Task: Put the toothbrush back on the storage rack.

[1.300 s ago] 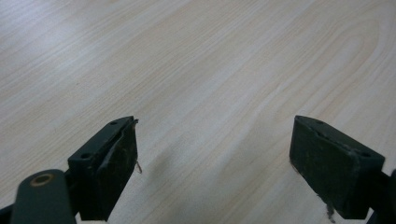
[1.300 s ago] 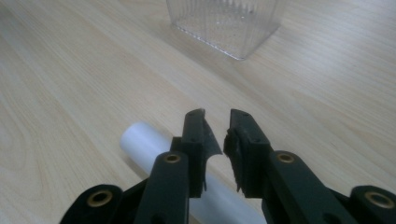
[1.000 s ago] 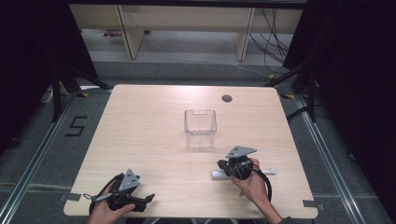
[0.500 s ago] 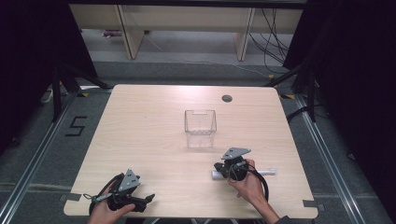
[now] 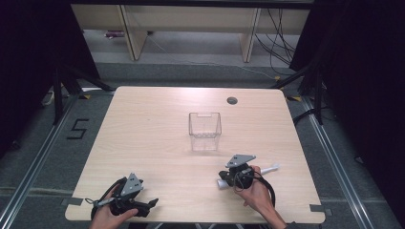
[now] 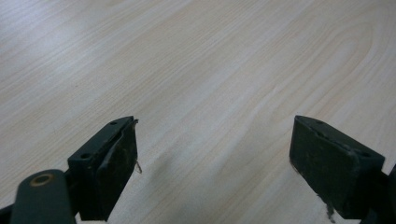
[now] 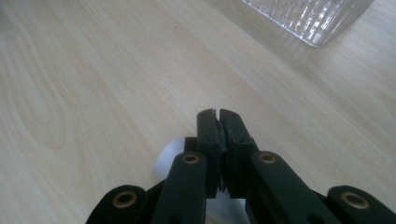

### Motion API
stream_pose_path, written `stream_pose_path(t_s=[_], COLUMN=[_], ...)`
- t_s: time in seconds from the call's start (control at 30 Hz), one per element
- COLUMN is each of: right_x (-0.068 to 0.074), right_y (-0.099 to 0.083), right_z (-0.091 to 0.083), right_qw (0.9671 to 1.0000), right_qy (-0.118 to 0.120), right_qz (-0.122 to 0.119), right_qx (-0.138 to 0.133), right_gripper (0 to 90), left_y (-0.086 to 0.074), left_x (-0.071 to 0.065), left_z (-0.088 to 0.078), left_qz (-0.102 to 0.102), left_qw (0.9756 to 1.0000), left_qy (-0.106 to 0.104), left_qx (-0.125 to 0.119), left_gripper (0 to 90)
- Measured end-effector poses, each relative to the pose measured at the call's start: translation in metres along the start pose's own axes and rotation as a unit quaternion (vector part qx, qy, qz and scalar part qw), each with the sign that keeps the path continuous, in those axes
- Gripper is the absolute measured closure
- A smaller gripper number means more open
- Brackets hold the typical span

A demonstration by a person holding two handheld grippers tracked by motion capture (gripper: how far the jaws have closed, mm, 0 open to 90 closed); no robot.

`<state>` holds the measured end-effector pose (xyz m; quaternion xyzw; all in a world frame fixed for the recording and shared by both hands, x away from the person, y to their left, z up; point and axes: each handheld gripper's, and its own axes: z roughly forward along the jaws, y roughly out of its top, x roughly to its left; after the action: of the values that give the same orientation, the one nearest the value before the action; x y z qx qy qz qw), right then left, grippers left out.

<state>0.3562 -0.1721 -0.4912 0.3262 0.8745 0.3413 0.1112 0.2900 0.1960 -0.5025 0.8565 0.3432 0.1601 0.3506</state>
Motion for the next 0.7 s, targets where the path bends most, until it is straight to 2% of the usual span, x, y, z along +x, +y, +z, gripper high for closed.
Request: stream_pose_path(t_s=[0.03,0.17,0.23,0.27,0.3,0.4,0.53,0.57,0.7], right_x=[-0.001,0.001,0.001,0.001,0.003,0.005,0.009,0.01,0.012], right_y=[-0.001,-0.005,-0.008,-0.008,-0.01,-0.011,-0.014,-0.014,-0.019], right_z=[0.0,-0.005,-0.008,-0.009,-0.009,-0.012,-0.012,-0.014,-0.016], right_qw=[0.9999,0.9998,0.9997,0.9997,0.9998,0.9995,0.9995,0.9993,0.9992], right_qy=[0.006,0.009,0.015,0.017,0.011,0.024,0.025,0.027,0.03], right_qz=[-0.014,-0.014,-0.018,-0.013,-0.015,-0.017,-0.017,-0.019,-0.02], right_qx=[-0.007,0.007,0.009,0.01,0.002,0.01,0.011,0.02,0.02], right_gripper=[87.6,87.6,87.6,87.6,87.6,87.6,87.6,87.6,87.6], left_y=[0.0,0.0,0.0,0.0,0.0,0.0,0.0,0.0,0.0], left_x=[0.0,0.0,0.0,0.0,0.0,0.0,0.0,-0.001,0.0], left_z=[0.0,0.0,0.0,0.0,0.0,0.0,0.0,0.0,0.0], left_qz=[-0.003,-0.004,-0.001,-0.001,-0.003,-0.008,-0.004,-0.007,-0.008], left_qw=[1.0,1.0,1.0,1.0,1.0,1.0,1.0,1.0,1.0], left_qy=[0.0,0.001,0.0,0.0,0.0,0.002,-0.003,-0.002,0.001], left_qx=[-0.002,-0.002,-0.002,-0.002,-0.002,-0.004,-0.001,-0.005,-0.004], left_gripper=[14.9,14.9,14.9,14.9,14.9,14.9,14.9,14.9,14.9])
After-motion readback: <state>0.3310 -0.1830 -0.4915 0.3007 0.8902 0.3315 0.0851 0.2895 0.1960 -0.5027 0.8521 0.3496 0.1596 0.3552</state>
